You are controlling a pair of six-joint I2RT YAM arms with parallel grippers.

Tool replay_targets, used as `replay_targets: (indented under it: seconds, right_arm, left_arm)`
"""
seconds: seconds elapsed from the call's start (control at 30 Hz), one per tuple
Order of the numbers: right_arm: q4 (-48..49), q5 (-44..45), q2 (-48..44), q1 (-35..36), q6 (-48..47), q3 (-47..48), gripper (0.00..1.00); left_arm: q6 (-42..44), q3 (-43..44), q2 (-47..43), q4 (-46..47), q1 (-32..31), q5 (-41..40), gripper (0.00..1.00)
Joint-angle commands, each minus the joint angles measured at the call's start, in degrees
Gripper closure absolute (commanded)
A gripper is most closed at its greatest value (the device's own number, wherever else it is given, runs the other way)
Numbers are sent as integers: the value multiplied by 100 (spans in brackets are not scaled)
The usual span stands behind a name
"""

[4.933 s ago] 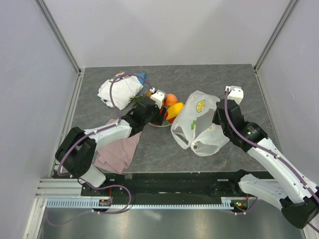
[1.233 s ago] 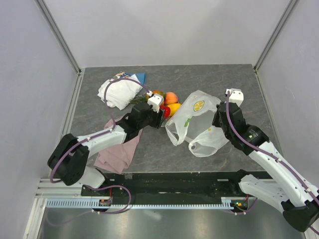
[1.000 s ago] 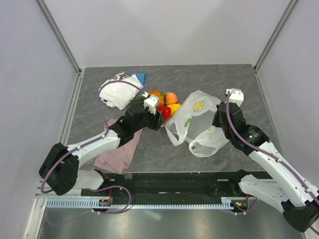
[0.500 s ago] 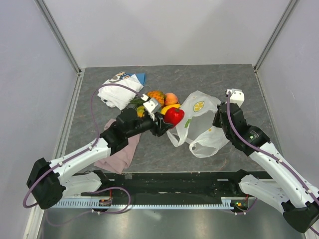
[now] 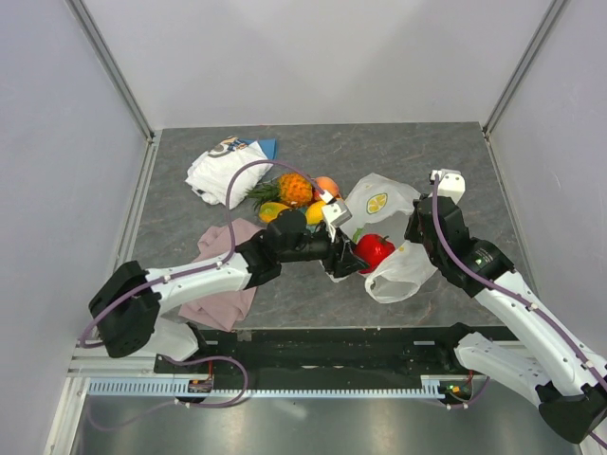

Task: Place the fruits into the plastic bag

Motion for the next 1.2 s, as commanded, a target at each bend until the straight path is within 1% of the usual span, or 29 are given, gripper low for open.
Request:
replay_targets:
  seconds: [0.0,0.03,0.07,0.17,0.27,0.37,0.47,0.57,0.8,0.93,1.17]
  right_arm:
    - [22,-30,-84,-10,79,100,100]
    - [14,-30,-93,-10,79,100,100]
    - [13,-30,-101,-10,79,91,100]
    - [13,-21,-137,-10,53,100,100]
    - [14,-21,-137,-10,44,109,100]
    - [49,-73,-110,-1,62,100,100]
    - [84,-187,-93,-10,106,56,100]
    - [119,-293,-110,-10,123,21,100]
    - [251,-460,-40,-10,167,-128,100]
    - [286,-451,-40,-10,167,-164,100]
    - [277,-416,-58,-10,176,-234,100]
  left_arm:
    - [-263,361,260,311,-41,-397,58]
    - [-192,387,278,224,-32,-582,58]
    - [-113,387,287,5,-49,-1045,58]
    - [160,369,366,-164,-67,-1654,58]
    - [195,483,586,-199,-164,-1805,58]
    - [221,755,910,-173,-418,-2025,58]
    - [117,1089,1253,-146,-594,-2052,57]
    - [-33,1221,1403,64,-709,-2087,57]
    - [-209,1503,2053,258,-735,-2148,54]
    - [-367,1503,2317,363,-735,-2061,47]
    - [-376,1380,2309,416,-718,-1999,35]
